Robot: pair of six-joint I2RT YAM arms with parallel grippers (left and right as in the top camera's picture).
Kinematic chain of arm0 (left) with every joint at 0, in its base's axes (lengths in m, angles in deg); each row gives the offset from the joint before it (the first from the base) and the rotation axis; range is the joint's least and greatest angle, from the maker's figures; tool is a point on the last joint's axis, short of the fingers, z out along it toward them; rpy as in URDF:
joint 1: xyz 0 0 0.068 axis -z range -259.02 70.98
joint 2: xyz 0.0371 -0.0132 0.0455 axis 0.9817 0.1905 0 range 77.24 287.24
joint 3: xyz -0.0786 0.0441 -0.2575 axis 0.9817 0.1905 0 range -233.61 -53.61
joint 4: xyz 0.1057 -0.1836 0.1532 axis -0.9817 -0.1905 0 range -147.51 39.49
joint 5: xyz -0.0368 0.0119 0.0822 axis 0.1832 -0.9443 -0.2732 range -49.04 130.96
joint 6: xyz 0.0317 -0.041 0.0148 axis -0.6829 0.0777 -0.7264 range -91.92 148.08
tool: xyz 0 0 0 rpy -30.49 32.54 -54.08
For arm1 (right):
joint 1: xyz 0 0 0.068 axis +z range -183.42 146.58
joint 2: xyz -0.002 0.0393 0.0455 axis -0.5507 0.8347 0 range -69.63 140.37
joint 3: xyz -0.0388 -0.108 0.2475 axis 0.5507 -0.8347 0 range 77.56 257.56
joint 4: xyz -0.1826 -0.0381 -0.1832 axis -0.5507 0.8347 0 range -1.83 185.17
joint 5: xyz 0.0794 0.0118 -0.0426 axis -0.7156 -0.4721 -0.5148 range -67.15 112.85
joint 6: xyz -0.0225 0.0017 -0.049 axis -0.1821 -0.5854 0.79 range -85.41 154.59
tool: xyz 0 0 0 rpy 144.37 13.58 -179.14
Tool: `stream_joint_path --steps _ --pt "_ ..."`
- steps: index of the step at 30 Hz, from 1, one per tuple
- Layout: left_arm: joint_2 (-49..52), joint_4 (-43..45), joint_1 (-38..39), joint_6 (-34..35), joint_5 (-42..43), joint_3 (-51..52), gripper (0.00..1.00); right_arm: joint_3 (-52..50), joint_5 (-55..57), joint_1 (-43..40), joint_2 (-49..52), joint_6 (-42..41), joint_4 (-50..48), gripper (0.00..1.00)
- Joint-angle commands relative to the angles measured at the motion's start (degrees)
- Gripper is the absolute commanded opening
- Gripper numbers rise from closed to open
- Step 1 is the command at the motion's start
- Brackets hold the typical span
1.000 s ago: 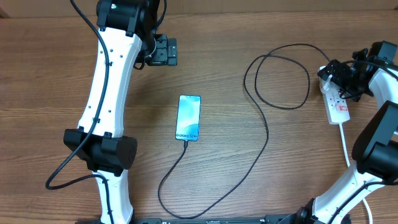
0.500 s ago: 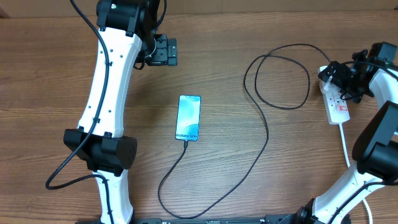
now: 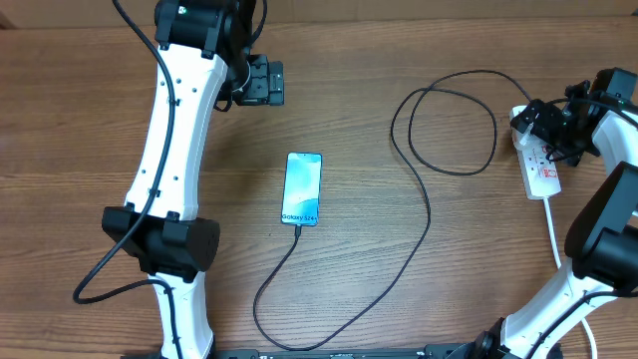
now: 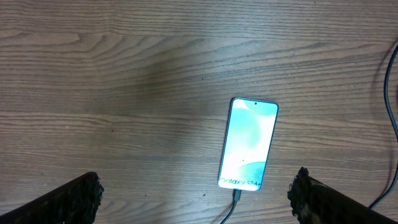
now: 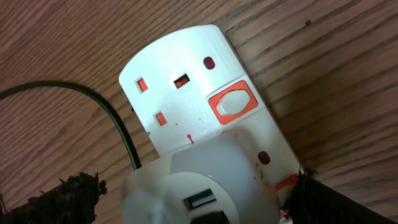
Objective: Plug charger to phone and switch on socket
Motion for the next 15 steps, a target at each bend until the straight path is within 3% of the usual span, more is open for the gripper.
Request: stream_joint_path --steps 1,15 --pt "-0.76 0.09 0.37 -1.07 -0.59 -0.90 1.00 -1.33 -5.20 0.44 0.83 -0.35 0.59 1.00" --pt "-0.76 0.09 0.37 -1.07 -0.57 -0.90 1.00 -1.33 -6.86 0.44 0.83 -0.39 1.88 1.00"
